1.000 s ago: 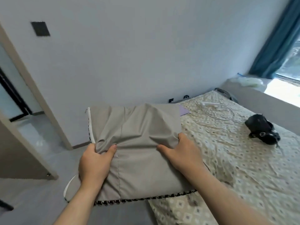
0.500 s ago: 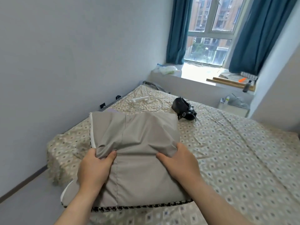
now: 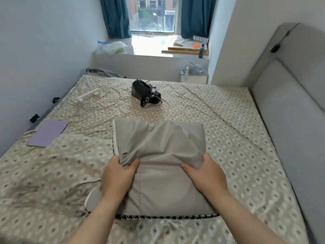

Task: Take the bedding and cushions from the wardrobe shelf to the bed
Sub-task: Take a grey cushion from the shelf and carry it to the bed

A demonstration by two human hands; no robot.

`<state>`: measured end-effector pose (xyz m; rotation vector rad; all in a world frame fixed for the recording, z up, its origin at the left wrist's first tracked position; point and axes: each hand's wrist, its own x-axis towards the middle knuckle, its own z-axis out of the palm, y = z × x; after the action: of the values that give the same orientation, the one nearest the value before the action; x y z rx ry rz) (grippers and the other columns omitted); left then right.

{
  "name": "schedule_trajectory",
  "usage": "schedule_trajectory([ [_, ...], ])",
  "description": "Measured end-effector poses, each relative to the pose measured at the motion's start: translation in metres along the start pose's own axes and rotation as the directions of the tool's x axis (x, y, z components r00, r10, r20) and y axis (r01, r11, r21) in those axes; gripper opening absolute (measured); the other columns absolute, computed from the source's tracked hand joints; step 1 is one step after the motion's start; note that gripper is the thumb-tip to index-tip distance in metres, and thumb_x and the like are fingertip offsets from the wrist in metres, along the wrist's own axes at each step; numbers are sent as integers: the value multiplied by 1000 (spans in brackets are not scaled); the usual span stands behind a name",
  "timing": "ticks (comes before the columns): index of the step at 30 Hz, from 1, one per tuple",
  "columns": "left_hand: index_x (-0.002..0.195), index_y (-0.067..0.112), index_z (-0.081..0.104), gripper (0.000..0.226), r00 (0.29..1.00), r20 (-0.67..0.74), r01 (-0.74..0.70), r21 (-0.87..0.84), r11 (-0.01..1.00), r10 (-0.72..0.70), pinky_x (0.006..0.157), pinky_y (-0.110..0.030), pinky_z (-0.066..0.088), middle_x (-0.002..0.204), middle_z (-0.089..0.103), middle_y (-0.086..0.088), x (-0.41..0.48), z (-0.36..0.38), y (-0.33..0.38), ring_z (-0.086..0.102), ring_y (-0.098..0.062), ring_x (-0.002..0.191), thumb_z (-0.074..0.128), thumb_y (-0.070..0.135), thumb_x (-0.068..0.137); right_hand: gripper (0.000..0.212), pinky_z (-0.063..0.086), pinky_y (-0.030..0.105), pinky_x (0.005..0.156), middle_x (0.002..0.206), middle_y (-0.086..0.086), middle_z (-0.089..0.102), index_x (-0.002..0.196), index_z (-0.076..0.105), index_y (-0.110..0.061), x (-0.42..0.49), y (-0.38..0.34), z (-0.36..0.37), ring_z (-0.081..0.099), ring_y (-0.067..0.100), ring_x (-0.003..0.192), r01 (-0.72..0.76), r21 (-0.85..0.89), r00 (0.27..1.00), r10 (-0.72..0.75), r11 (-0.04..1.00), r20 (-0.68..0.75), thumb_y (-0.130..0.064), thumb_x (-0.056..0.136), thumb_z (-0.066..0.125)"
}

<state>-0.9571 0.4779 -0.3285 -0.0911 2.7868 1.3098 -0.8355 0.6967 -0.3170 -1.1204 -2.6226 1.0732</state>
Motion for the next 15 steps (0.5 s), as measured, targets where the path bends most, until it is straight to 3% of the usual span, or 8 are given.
schedule_trajectory([
  [6, 82, 19, 57, 39, 982, 182, -38, -29, 999, 42, 69, -39, 50, 75, 63, 4, 4, 46, -18, 58, -18, 71, 71, 53, 71, 54, 48, 36, 67, 81, -10, 58, 84, 46, -26, -16, 35, 7, 58, 15, 74, -152, -20, 984, 150, 988, -97, -74, 65, 64],
  [9, 80, 17, 54, 39, 975, 215, -44, -27, 999, 49, 65, -37, 46, 74, 62, 4, -5, 61, -26, 55, -15, 68, 72, 50, 72, 53, 45, 35, 65, 81, -12, 58, 86, 47, -26, -27, 53, 12, 57, 15, 74, -197, -12, 974, 194, 980, -116, -71, 66, 66],
  [15, 82, 18, 56, 38, 955, 295, 23, -45, 999, -9, 73, -40, 50, 77, 64, 4, -34, 116, -55, 60, -21, 75, 73, 50, 71, 54, 49, 38, 70, 81, -10, 60, 84, 47, -25, -35, 115, 26, 59, 18, 76, -278, -15, 954, 274, 961, -122, -72, 65, 66],
])
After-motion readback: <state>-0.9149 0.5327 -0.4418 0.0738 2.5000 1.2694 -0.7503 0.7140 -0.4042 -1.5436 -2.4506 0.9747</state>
